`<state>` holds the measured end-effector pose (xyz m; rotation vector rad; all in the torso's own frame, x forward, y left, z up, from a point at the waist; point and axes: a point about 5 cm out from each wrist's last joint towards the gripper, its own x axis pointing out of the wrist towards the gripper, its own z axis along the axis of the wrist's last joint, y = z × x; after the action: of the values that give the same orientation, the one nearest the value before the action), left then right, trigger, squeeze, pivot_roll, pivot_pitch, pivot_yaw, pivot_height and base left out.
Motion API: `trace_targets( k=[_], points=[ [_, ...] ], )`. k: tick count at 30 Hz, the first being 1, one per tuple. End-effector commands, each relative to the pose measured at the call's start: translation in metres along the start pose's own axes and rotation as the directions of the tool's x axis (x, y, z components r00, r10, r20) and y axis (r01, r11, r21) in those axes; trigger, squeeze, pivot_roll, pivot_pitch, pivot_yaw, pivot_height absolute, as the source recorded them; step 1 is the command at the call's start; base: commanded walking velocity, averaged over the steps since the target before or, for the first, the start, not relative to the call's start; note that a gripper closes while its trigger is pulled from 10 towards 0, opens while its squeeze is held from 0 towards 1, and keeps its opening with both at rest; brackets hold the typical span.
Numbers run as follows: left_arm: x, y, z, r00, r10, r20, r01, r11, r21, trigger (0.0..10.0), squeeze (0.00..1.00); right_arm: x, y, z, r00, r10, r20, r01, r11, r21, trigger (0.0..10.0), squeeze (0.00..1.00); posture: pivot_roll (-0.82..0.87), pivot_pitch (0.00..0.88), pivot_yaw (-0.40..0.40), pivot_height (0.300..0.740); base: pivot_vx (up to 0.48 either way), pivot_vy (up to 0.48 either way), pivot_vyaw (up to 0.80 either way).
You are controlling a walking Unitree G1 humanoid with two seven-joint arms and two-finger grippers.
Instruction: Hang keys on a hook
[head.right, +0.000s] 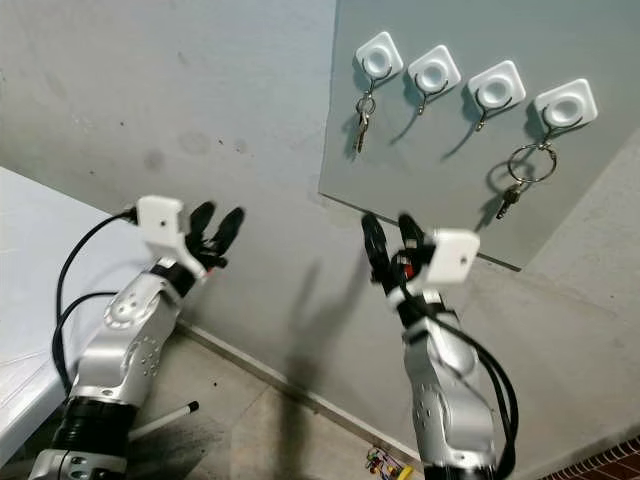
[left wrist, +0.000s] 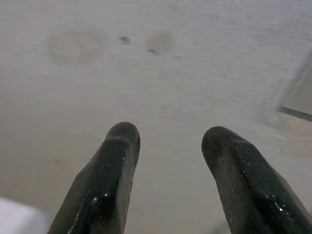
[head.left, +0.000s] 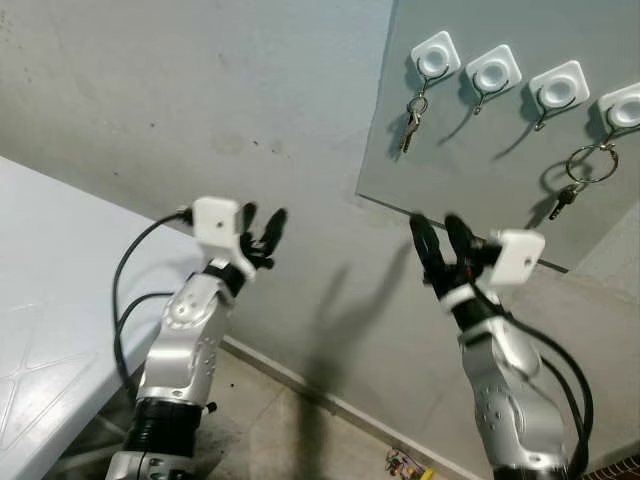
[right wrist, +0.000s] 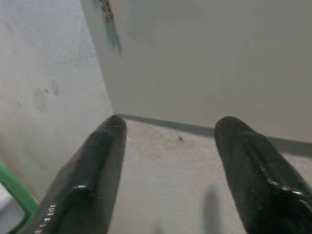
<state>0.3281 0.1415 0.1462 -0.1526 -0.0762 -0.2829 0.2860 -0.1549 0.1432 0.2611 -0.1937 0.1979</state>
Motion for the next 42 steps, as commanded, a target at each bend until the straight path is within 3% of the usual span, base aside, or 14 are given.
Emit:
trace_targets(
  k=[1,4,8,9,12,14,19,26,31,42],
  points=[
    [-0.006,0.004,-0.005,1.000,0.011,0.004,-0.011,0.998,0.063,10.0,0.00,-0.006,-0.012,-0.010,0.994,-0.102,-0.034,0.097,0.988,-0.118,10.0,1.00,-0.14,0.002,-0.026,0.724,0.000,0.000,0.00],
    [-0.014,0.009,-0.017,0.999,0.031,-0.032,-0.029,0.998,0.063,10.0,0.00,-0.016,-0.017,-0.022,0.985,-0.148,-0.088,0.133,0.978,-0.158,10.0,1.00,-0.14,0.002,-0.026,0.724,0.000,0.000,0.00],
    [-0.017,0.011,-0.023,0.998,0.038,-0.055,-0.034,0.998,0.061,10.0,0.00,-0.019,-0.016,-0.027,0.982,-0.158,-0.102,0.142,0.979,-0.148,10.0,1.00,-0.14,0.000,-0.026,0.724,0.000,0.000,0.00],
    [-0.020,0.013,-0.028,0.997,0.044,-0.065,-0.039,0.997,0.072,10.0,0.00,-0.025,-0.013,-0.035,0.983,-0.115,-0.142,0.084,0.975,-0.207,10.0,0.00,-0.14,0.000,-0.029,0.724,0.000,0.000,0.00],
    [-0.024,0.013,-0.032,0.997,0.025,-0.077,-0.022,0.999,0.037,10.0,0.00,-0.030,-0.008,-0.040,0.984,-0.063,-0.164,0.026,0.976,-0.216,10.0,0.00,-0.14,0.000,-0.030,0.724,0.000,0.000,0.00],
    [-0.025,0.012,-0.034,0.997,0.024,-0.071,-0.019,0.997,0.076,10.0,0.00,-0.030,-0.008,-0.042,0.984,-0.076,-0.161,0.037,0.972,-0.230,10.0,0.00,-0.13,0.000,-0.032,0.724,0.000,0.000,0.00],
    [-0.025,0.009,-0.033,0.998,0.005,-0.056,0.000,0.996,0.088,10.0,0.00,-0.028,-0.010,-0.039,0.986,-0.079,-0.150,0.038,0.965,-0.258,10.0,0.00,-0.13,0.000,-0.037,0.724,0.000,0.000,0.00],
    [-0.024,0.006,-0.028,1.000,-0.003,-0.018,0.004,0.999,0.048,10.0,0.00,-0.027,-0.014,-0.036,0.987,-0.080,-0.140,0.036,0.956,-0.293,10.0,0.00,-0.13,0.000,-0.041,0.724,0.000,0.000,0.00],
    [-0.022,0.002,-0.025,1.000,0.004,0.003,-0.004,0.994,0.112,10.0,0.00,-0.022,-0.014,-0.032,0.990,-0.070,-0.121,0.032,0.957,-0.287,10.0,0.00,-0.14,0.000,-0.041,0.724,0.000,0.000,0.73],
    [-0.013,0.002,-0.018,1.000,0.031,0.001,-0.031,0.992,0.120,10.0,0.00,-0.014,-0.014,-0.025,0.994,-0.050,-0.099,0.017,0.952,-0.307,10.0,0.00,-0.14,0.000,-0.039,0.724,0.000,0.000,0.80]
  ],
)
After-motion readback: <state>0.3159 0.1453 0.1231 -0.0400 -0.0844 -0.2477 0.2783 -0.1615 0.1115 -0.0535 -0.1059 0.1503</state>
